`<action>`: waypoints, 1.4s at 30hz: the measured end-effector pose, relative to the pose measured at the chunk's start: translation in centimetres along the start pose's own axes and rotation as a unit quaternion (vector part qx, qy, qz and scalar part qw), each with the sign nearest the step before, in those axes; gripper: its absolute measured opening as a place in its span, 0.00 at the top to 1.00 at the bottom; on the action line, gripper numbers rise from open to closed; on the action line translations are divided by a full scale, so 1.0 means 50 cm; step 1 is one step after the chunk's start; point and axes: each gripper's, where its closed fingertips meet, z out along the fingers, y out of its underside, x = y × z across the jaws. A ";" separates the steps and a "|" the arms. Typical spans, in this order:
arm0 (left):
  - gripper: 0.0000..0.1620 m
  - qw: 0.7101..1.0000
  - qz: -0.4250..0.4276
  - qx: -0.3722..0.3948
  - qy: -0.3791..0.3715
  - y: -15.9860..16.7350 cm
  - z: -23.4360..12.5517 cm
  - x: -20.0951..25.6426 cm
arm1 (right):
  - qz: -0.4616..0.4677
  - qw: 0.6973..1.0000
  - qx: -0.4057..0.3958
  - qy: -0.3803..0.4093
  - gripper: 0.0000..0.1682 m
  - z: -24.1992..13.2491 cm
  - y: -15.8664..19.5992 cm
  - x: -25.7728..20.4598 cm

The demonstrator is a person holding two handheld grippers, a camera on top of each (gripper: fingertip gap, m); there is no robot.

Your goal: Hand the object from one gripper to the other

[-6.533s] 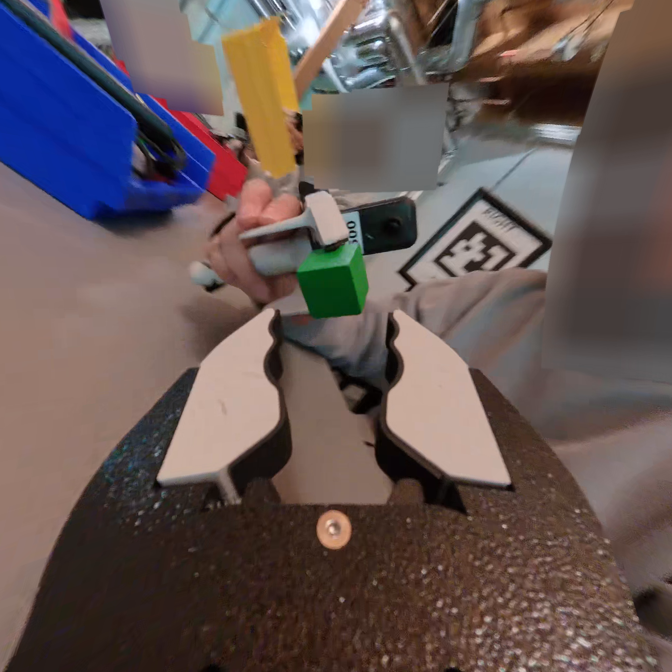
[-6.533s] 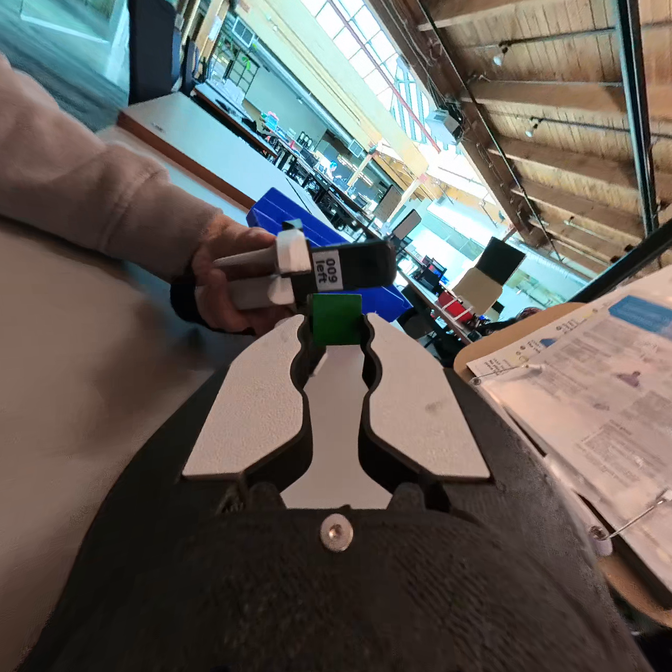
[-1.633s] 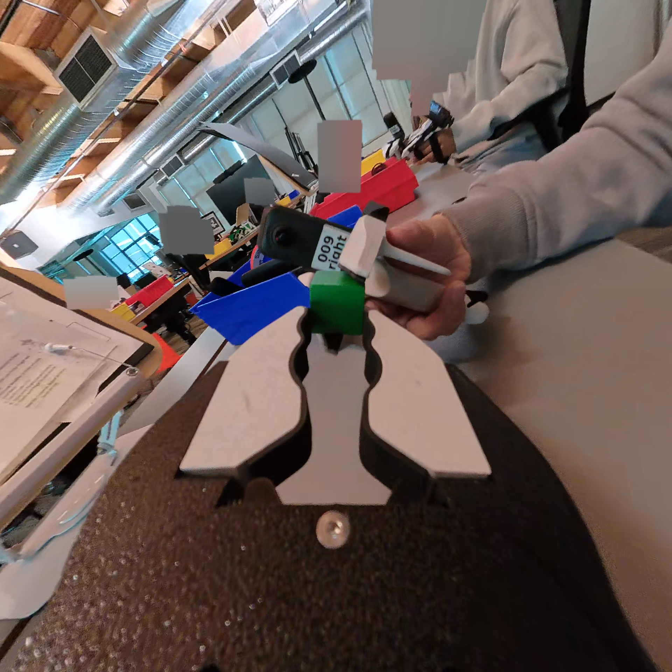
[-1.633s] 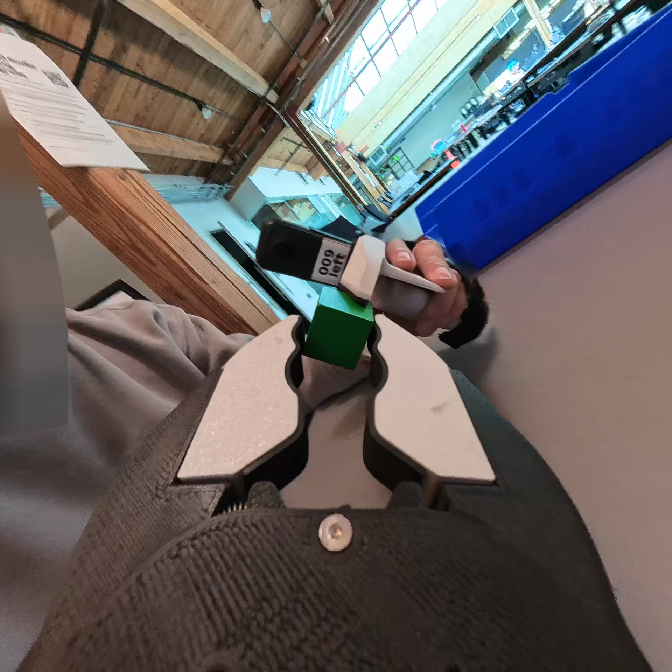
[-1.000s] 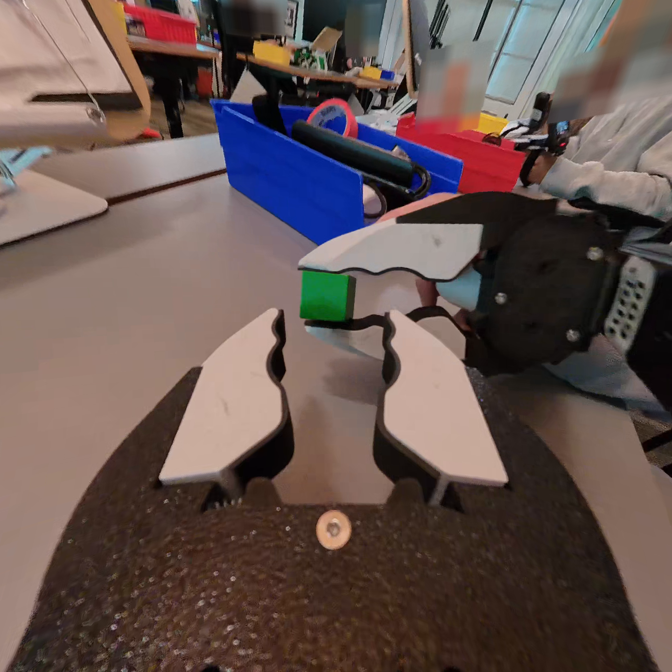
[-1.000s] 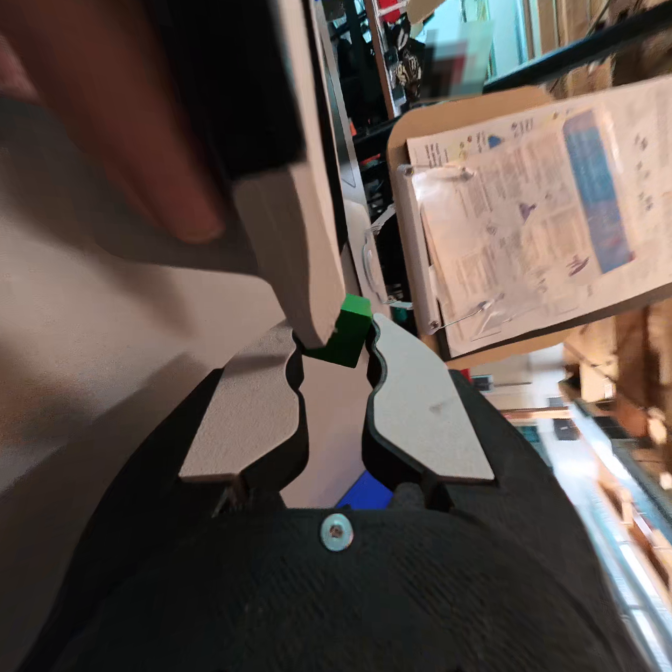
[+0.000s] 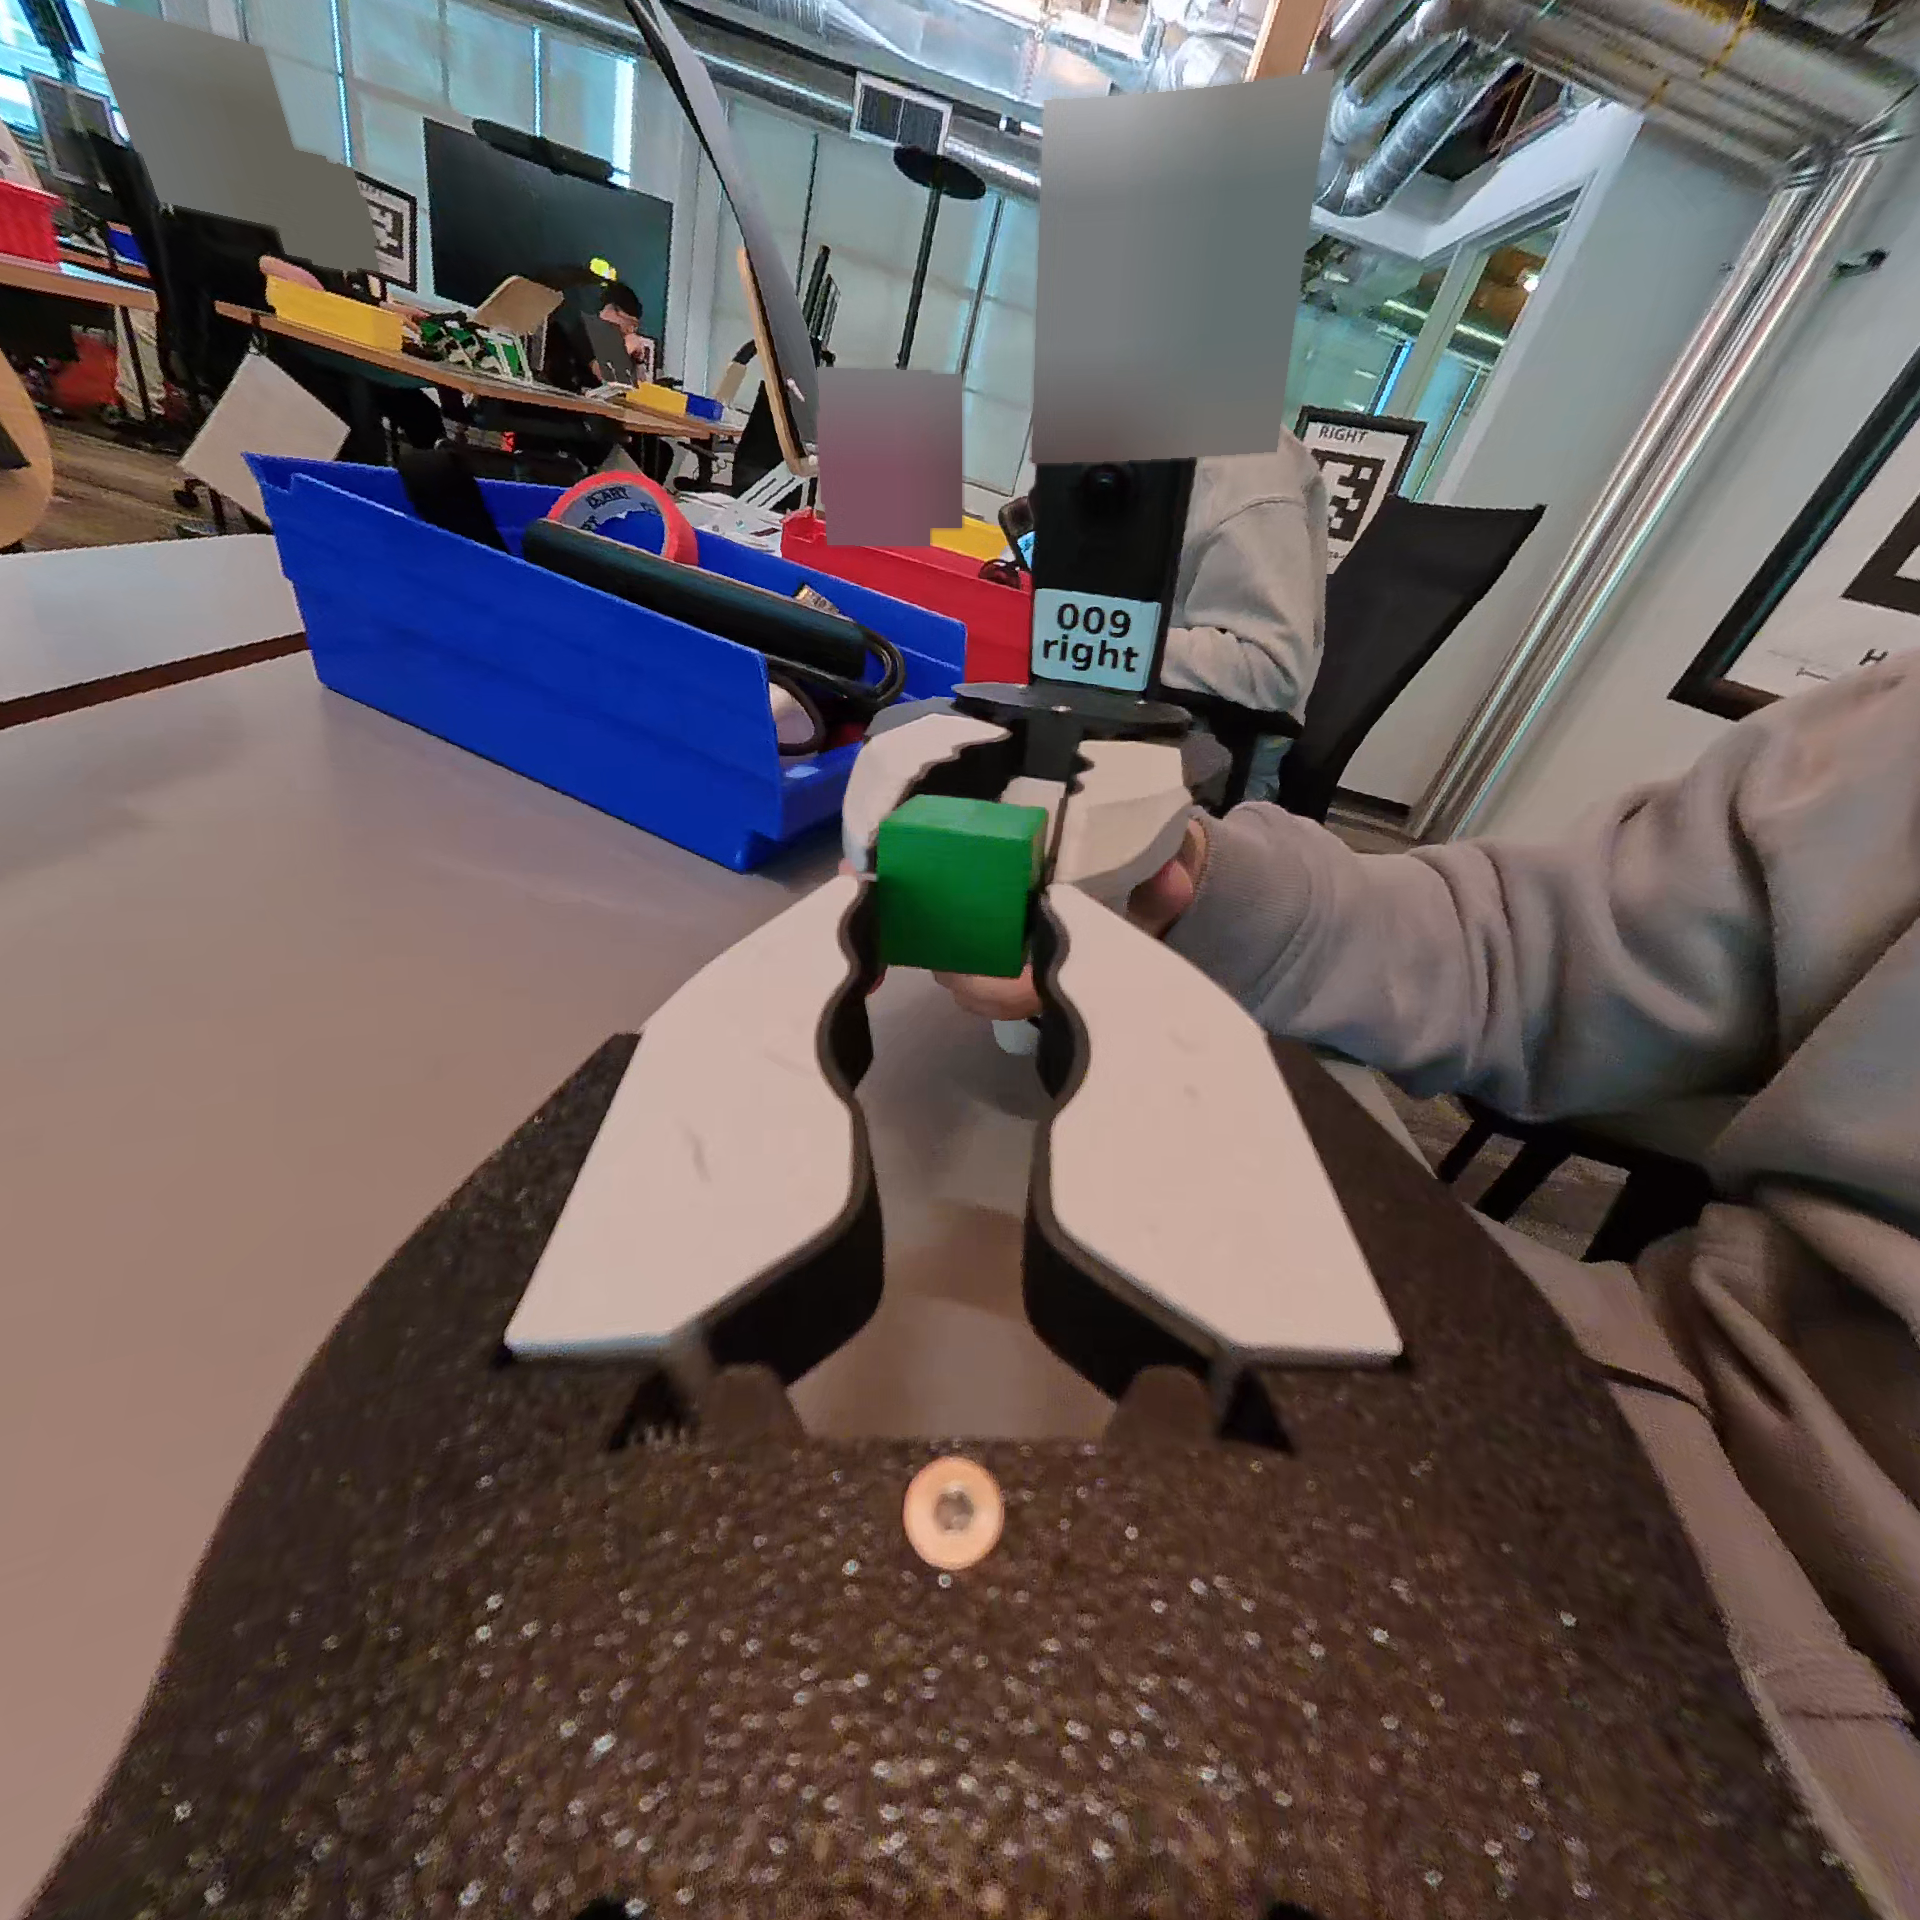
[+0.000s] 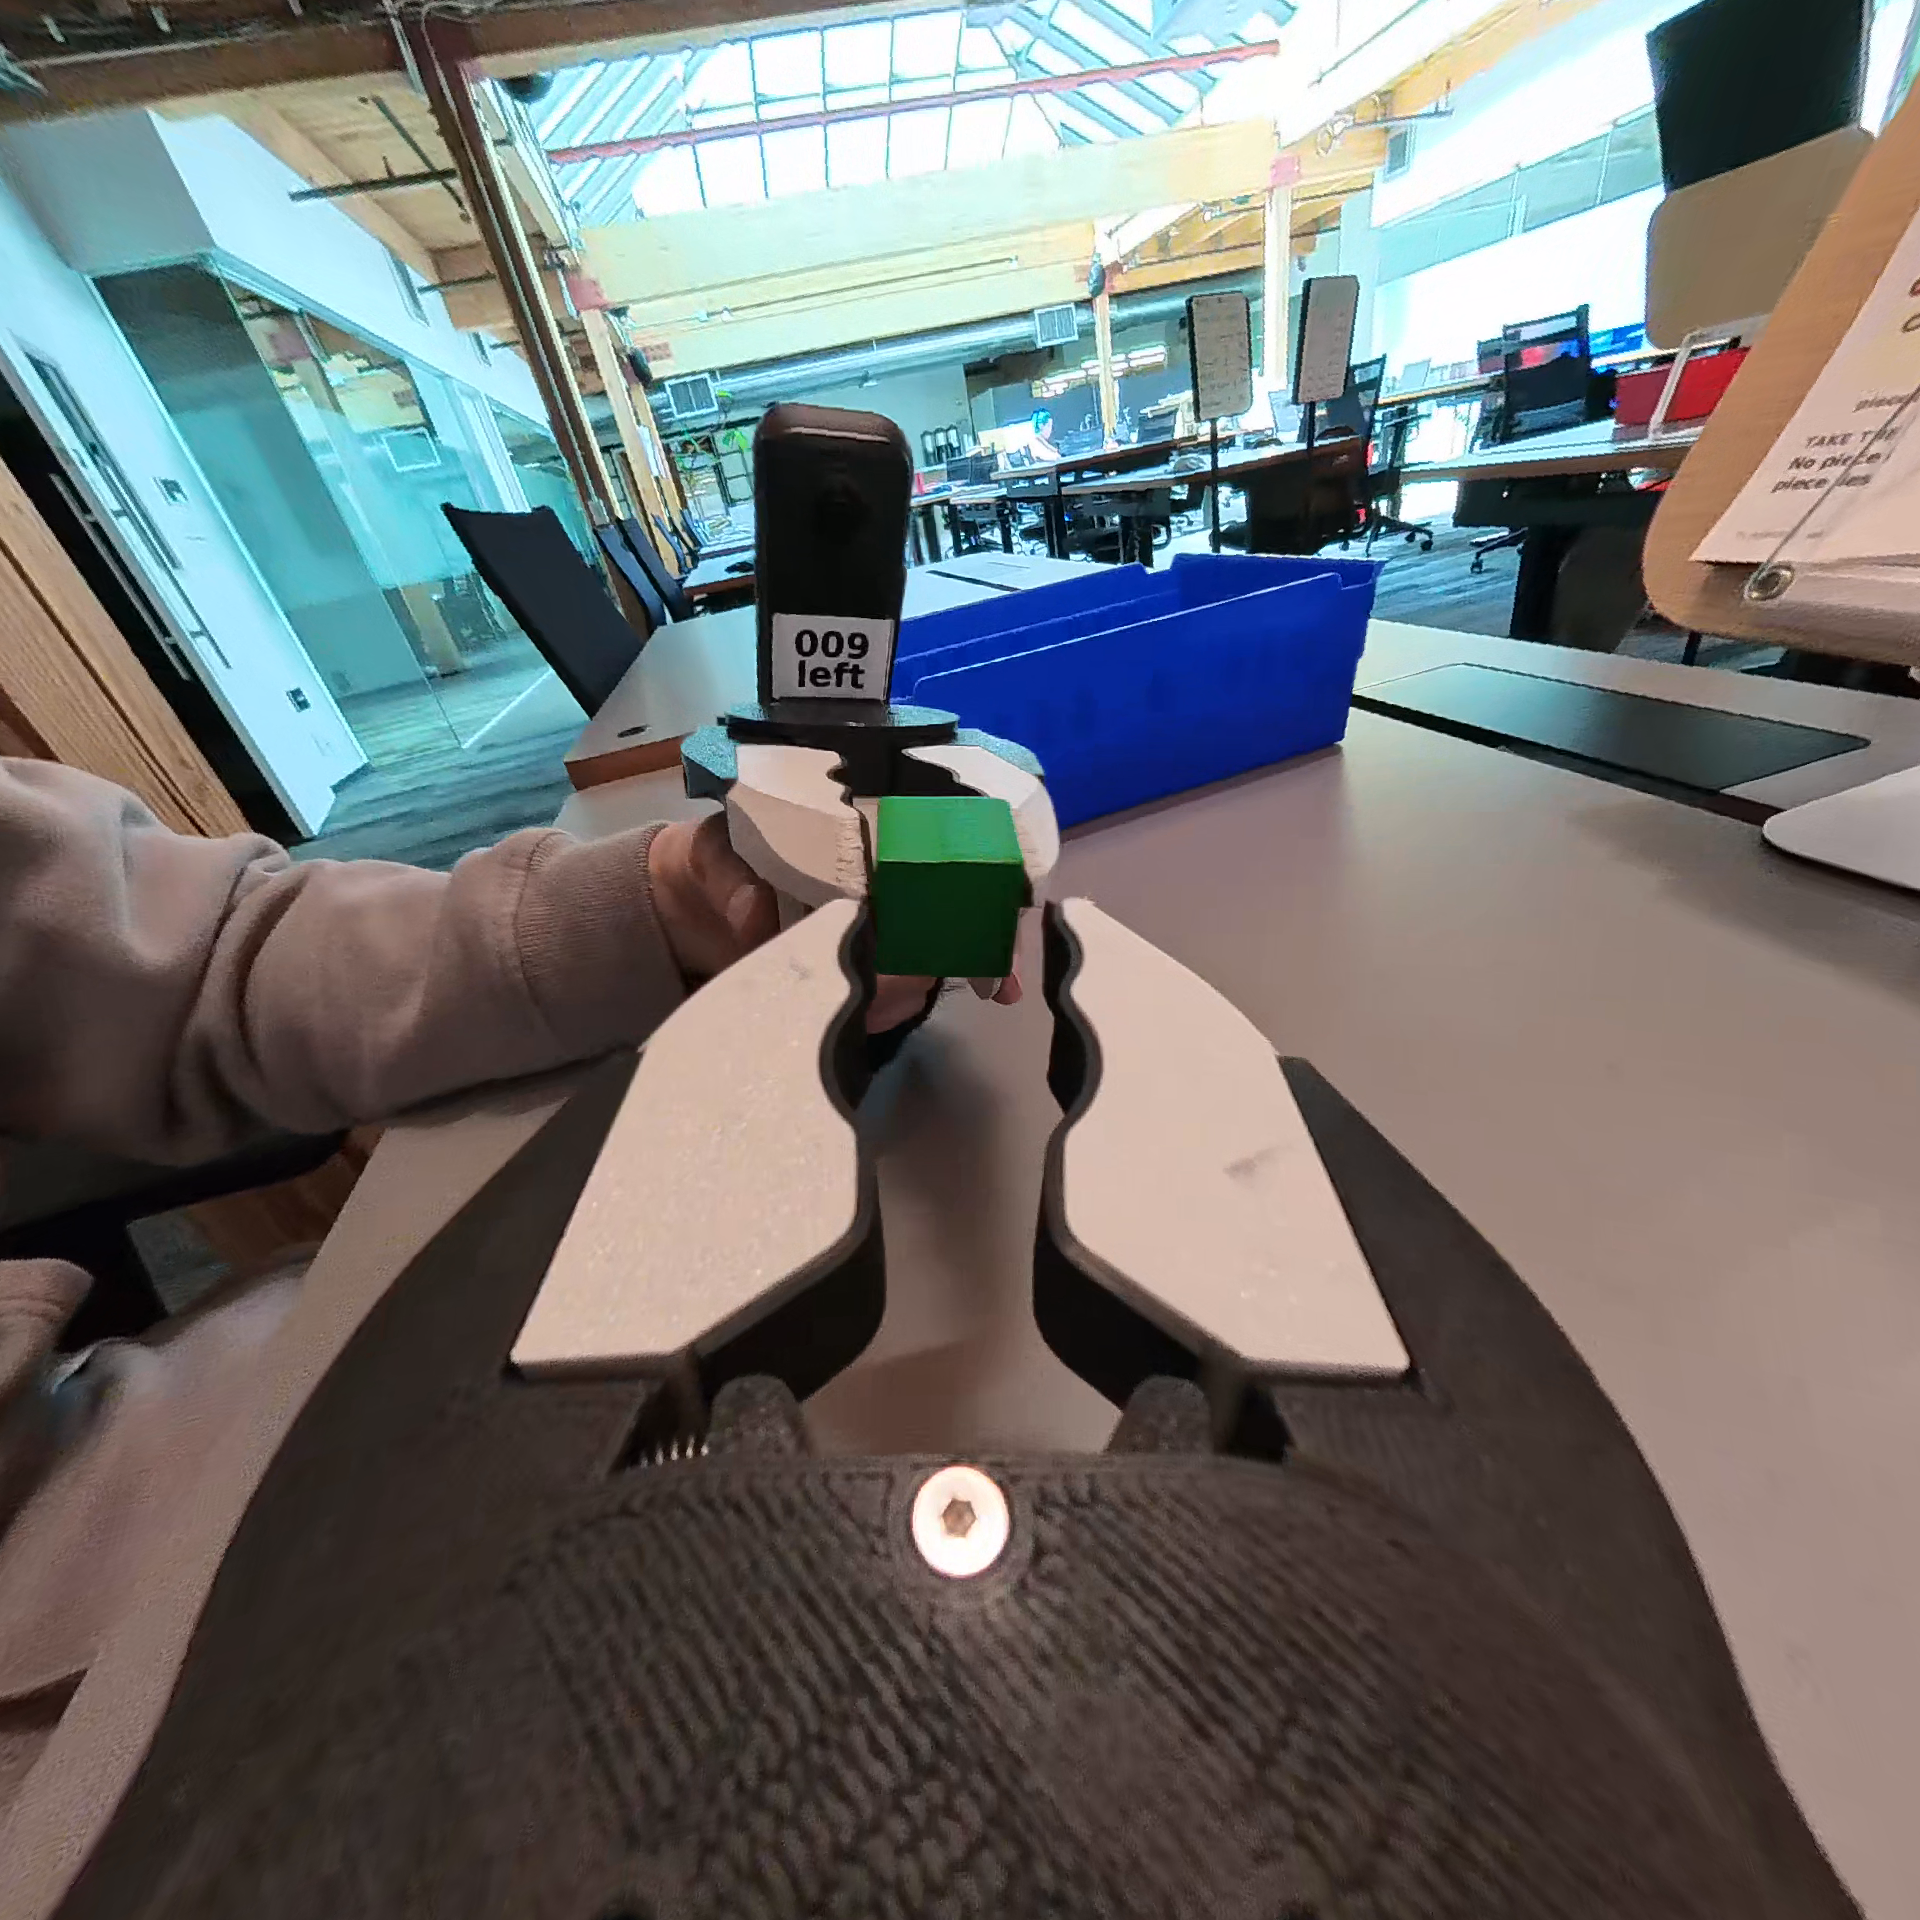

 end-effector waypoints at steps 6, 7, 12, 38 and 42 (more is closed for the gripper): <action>0.83 1.000 0.006 -0.012 -0.005 0.007 0.000 -0.002 | -0.011 1.000 0.008 0.005 0.82 0.001 -0.001 0.000; 0.83 1.000 0.007 -0.015 -0.004 0.008 0.001 -0.001 | -0.005 1.000 0.012 0.008 0.80 0.000 -0.003 0.003; 0.83 0.999 0.016 -0.032 -0.011 0.016 0.003 -0.002 | -0.010 1.000 -0.001 -0.004 0.85 0.001 0.003 -0.002; 0.78 0.866 0.329 0.011 -0.377 -0.021 0.021 -0.076 | 0.159 0.962 0.173 0.141 0.85 -0.004 -0.030 0.075; 0.83 0.868 0.326 0.017 -0.373 -0.023 0.018 -0.074 | 0.157 0.963 0.173 0.135 0.84 -0.001 -0.031 0.070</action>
